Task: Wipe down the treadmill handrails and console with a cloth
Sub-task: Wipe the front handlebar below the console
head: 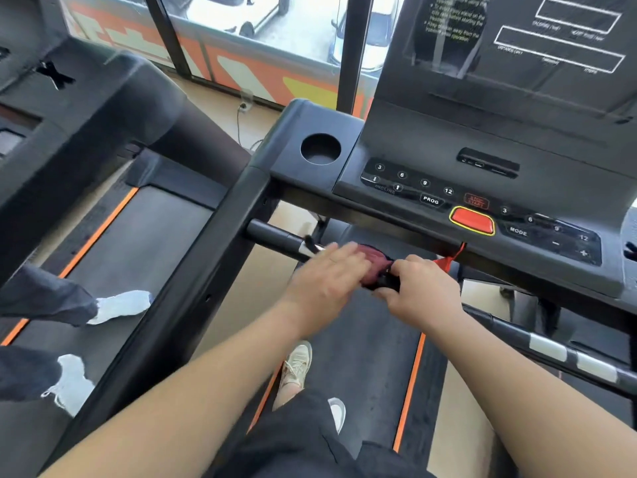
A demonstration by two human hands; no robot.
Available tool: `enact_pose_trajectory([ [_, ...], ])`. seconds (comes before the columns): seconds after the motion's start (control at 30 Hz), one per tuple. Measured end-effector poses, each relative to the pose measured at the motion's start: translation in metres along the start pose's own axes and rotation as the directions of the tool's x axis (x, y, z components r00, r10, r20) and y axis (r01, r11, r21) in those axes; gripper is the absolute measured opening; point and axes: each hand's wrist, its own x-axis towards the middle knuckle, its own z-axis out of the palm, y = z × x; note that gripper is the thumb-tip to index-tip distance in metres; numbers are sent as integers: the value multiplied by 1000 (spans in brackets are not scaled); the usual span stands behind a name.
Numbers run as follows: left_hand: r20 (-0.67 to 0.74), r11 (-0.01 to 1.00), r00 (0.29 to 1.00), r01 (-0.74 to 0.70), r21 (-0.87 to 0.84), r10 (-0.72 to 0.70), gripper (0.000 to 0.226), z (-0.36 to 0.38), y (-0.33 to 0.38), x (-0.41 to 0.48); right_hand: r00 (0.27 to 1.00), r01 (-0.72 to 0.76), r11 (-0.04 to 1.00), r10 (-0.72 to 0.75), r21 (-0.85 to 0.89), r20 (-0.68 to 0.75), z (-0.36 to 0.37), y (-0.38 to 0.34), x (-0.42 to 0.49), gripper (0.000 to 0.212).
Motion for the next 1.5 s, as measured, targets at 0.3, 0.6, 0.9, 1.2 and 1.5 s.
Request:
enact_pose_trajectory([
  [0.3,-83,977,974,213,20,-211,49,14,25,-7,999,-15,1000,15,16,40,-3,0,4,40],
  [0.6,-90,845,859,512,155,-504,34,-24,-22,4,1000,-20,1000,20,0,19,-2,-3,2,40],
  [0.9,187,961,959,172,217,-213,35,-30,-41,13,999,-17,1000,17,-9,33,-1,-3,1,42],
  [1.2,350,955,894,218,202,-279,40,-11,39,43,998,-11,1000,11,9,57,-3,0,6,21],
  [1.5,141,940,956,214,265,-257,30,-37,-57,8,999,8,1000,-7,-21,53,-1,1,6,42],
])
